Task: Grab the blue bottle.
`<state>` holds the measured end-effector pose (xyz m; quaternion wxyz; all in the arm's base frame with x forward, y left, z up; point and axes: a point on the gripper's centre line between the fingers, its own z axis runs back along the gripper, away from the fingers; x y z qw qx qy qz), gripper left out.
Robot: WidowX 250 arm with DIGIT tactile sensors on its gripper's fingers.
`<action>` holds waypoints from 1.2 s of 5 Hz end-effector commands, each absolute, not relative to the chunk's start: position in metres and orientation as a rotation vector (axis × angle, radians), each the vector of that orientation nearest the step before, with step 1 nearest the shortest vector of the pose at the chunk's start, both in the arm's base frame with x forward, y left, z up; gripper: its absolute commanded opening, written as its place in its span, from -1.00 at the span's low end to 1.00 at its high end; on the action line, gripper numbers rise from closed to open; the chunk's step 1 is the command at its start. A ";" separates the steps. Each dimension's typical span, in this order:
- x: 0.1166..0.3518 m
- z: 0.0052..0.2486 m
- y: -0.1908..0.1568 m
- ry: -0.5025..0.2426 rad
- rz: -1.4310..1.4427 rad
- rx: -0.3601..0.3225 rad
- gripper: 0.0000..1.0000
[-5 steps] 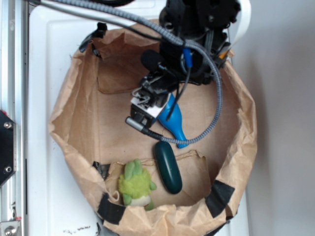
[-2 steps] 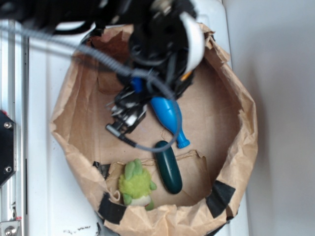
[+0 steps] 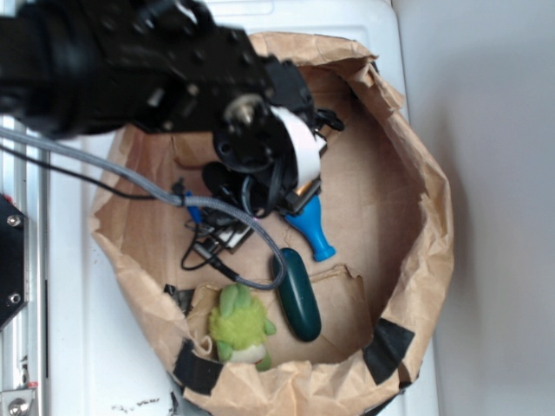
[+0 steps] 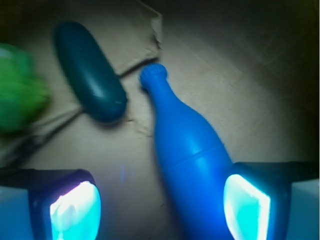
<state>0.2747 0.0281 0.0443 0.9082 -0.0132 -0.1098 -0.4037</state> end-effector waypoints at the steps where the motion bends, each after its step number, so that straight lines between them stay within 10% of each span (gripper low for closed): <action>1: 0.318 0.018 0.012 -0.197 -0.852 0.007 0.78; 2: 0.321 0.025 0.010 -0.176 -0.846 -0.019 -1.00; 6: 0.284 0.146 0.003 -0.156 -0.614 -0.091 -1.00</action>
